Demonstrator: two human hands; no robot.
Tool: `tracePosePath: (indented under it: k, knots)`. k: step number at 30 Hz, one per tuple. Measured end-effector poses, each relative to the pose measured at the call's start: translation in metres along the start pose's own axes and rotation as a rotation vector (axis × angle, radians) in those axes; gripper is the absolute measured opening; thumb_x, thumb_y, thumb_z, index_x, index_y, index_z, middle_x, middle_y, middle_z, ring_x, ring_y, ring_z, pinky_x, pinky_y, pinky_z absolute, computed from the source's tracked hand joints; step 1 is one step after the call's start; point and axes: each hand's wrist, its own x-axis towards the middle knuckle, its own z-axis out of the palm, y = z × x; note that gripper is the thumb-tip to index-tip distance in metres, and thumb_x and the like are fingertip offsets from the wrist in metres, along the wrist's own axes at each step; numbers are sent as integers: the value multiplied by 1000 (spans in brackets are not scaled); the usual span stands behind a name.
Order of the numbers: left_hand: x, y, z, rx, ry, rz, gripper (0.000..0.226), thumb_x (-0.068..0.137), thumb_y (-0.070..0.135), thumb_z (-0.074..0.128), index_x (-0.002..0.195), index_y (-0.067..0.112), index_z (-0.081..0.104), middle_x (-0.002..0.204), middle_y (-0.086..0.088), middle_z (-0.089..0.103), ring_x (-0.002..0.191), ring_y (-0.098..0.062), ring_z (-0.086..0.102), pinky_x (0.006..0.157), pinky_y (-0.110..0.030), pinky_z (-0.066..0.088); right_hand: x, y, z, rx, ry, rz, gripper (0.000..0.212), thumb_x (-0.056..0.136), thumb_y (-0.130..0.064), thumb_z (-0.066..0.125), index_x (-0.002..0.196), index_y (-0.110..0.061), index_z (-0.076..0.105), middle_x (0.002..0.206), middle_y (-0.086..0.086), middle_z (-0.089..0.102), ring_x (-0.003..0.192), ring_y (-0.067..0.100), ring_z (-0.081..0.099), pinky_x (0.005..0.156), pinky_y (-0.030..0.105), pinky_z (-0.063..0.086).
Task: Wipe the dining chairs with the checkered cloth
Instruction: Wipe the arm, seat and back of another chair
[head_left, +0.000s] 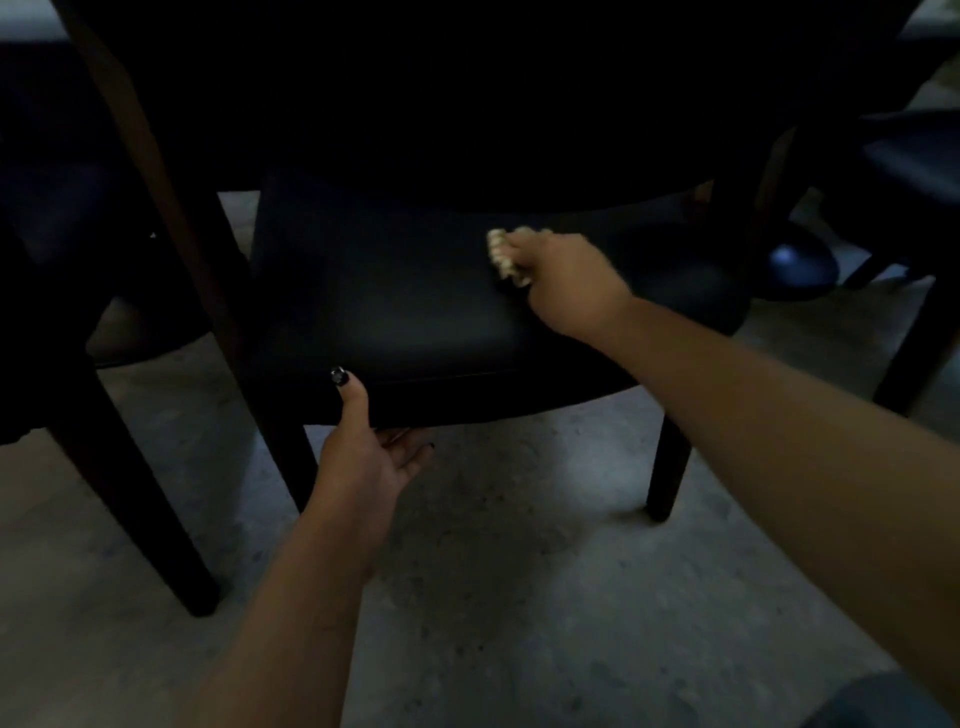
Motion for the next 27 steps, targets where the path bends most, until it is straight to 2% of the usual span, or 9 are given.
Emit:
tracePosePath:
  k: [5, 8, 12, 14, 18, 21, 23, 25, 27]
  knots:
    - [-3, 1, -2, 27, -39, 2, 53, 69, 71, 50, 101, 29, 56, 107, -10, 72, 98, -27, 70, 89, -44, 50, -41, 97, -23, -29, 82, 199, 60, 78, 7, 51, 135, -13, 51, 137, 15, 52, 125, 36, 48, 107, 45, 36]
    - [-4, 2, -3, 42, -57, 8, 52, 71, 71, 49, 103, 30, 55, 101, -6, 75, 96, -23, 71, 83, -41, 51, -58, 128, -23, 28, 160, 355, 61, 80, 6, 52, 135, -19, 52, 135, 13, 55, 125, 36, 49, 108, 45, 37]
    - [-6, 4, -2, 54, -57, 5, 39, 87, 67, 42, 102, 32, 52, 94, -2, 76, 94, -22, 72, 84, -42, 50, -52, 122, -20, 169, 258, 511, 49, 87, 1, 52, 131, -18, 57, 131, 14, 58, 123, 36, 49, 108, 38, 35]
    - [-8, 5, 0, 51, -49, -6, 39, 88, 66, 41, 101, 31, 53, 94, -3, 76, 95, -22, 72, 83, -41, 50, -45, 103, -17, 228, 295, 534, 46, 88, -1, 50, 130, -16, 58, 130, 13, 59, 123, 34, 50, 108, 34, 34]
    - [-9, 5, 7, 40, 20, -19, 43, 87, 69, 40, 99, 31, 54, 86, -1, 76, 88, -20, 73, 80, -40, 51, -31, 33, -2, 180, 288, 334, 37, 86, 0, 50, 119, -8, 65, 124, 17, 61, 119, 36, 52, 107, 37, 36]
    - [-10, 5, 13, 61, 87, -34, 43, 89, 71, 36, 95, 31, 53, 84, -1, 74, 82, -19, 72, 78, -39, 50, -22, -33, 6, 279, 238, 200, 35, 86, -2, 49, 115, -10, 68, 120, 13, 65, 116, 31, 56, 104, 35, 39]
    - [-11, 8, 13, 26, 97, -73, 50, 89, 72, 34, 103, 29, 55, 95, -5, 71, 89, -23, 69, 76, -39, 48, -16, -77, 11, 362, 169, 87, 33, 85, -4, 52, 113, -10, 68, 118, 11, 65, 114, 29, 57, 101, 35, 42]
    - [-13, 15, 7, -74, 70, -128, 71, 87, 76, 30, 125, 22, 53, 115, -12, 65, 105, -30, 63, 88, -44, 45, -10, -122, 19, 371, 100, -51, 34, 82, -2, 51, 112, -8, 66, 116, 11, 64, 110, 29, 58, 96, 37, 46]
    - [-15, 23, -3, -194, 66, -130, 83, 85, 79, 28, 131, 14, 53, 124, -16, 61, 113, -33, 58, 97, -48, 43, -9, -160, 30, 290, 69, -190, 39, 81, -2, 50, 118, -8, 61, 122, 10, 58, 114, 27, 54, 96, 34, 45]
